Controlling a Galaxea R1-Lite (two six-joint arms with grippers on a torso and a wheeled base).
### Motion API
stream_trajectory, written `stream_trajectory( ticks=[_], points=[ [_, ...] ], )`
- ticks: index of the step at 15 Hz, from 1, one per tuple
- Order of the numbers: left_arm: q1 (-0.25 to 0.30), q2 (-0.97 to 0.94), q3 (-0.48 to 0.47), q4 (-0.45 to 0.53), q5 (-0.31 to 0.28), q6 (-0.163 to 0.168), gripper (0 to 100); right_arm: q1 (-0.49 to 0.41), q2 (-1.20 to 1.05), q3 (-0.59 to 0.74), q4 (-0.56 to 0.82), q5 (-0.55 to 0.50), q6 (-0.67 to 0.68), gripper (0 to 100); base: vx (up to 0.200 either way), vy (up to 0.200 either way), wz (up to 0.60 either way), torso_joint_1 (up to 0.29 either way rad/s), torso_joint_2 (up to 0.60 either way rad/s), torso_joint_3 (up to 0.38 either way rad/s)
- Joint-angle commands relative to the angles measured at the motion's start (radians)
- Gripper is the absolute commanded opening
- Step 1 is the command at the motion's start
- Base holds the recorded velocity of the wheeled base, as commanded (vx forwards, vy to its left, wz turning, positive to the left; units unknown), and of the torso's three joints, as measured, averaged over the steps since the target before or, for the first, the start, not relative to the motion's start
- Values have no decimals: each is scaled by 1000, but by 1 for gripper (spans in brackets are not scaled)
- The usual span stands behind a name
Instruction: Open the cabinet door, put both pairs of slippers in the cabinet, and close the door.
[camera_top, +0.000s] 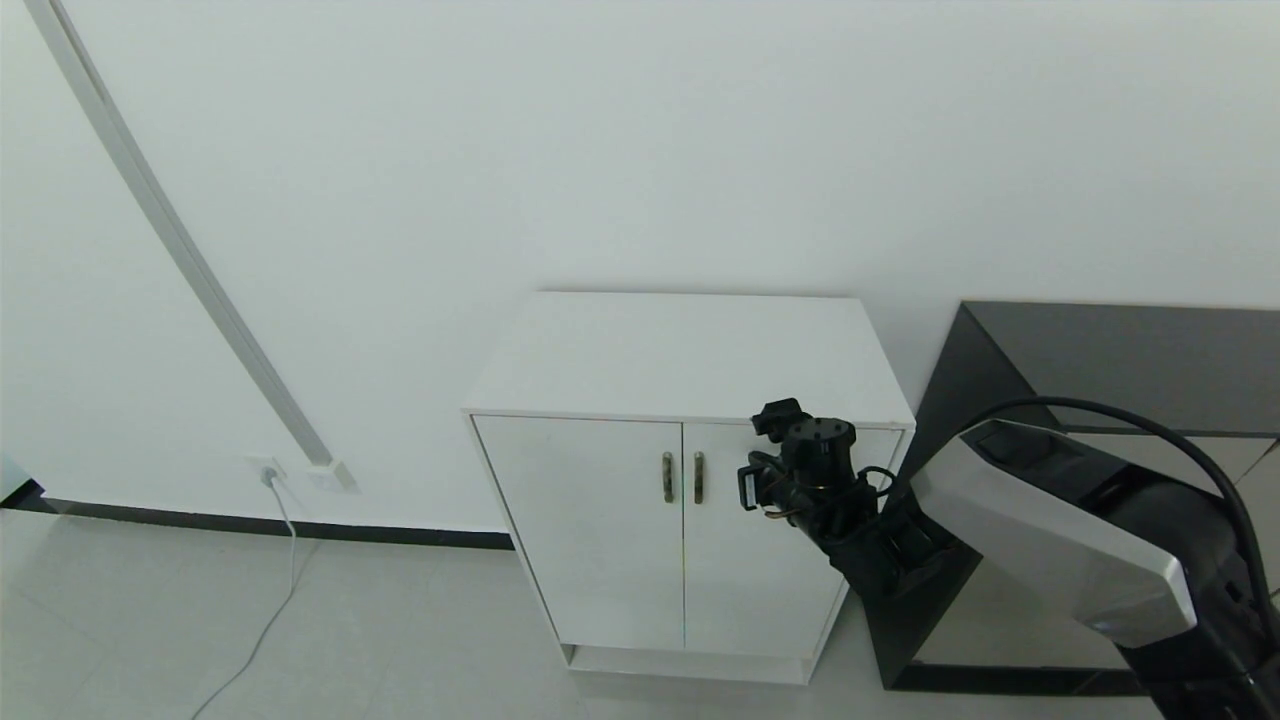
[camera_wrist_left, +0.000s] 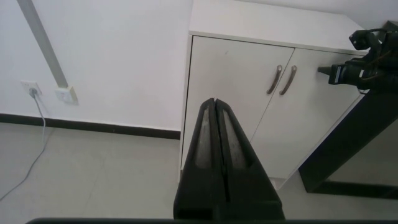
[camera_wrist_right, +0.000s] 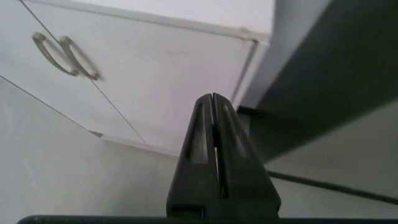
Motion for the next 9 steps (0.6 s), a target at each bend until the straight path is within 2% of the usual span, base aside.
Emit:
stream_trajectory(
  ticks=[1, 4, 9],
  points=[
    [0, 0, 0, 0, 1, 0, 0, 1, -13, 15, -5, -3, 1, 0, 0, 0, 0, 0, 0, 0],
    [0, 0, 0, 0, 1, -2, 0, 1, -86, 107, -18, -13, 4, 0, 0, 0, 0, 0, 0, 0],
    [0, 0, 0, 0, 1, 1, 0, -17, -290, 432, -154, -14, 1, 0, 0, 0, 0, 0, 0, 0]
  ],
)
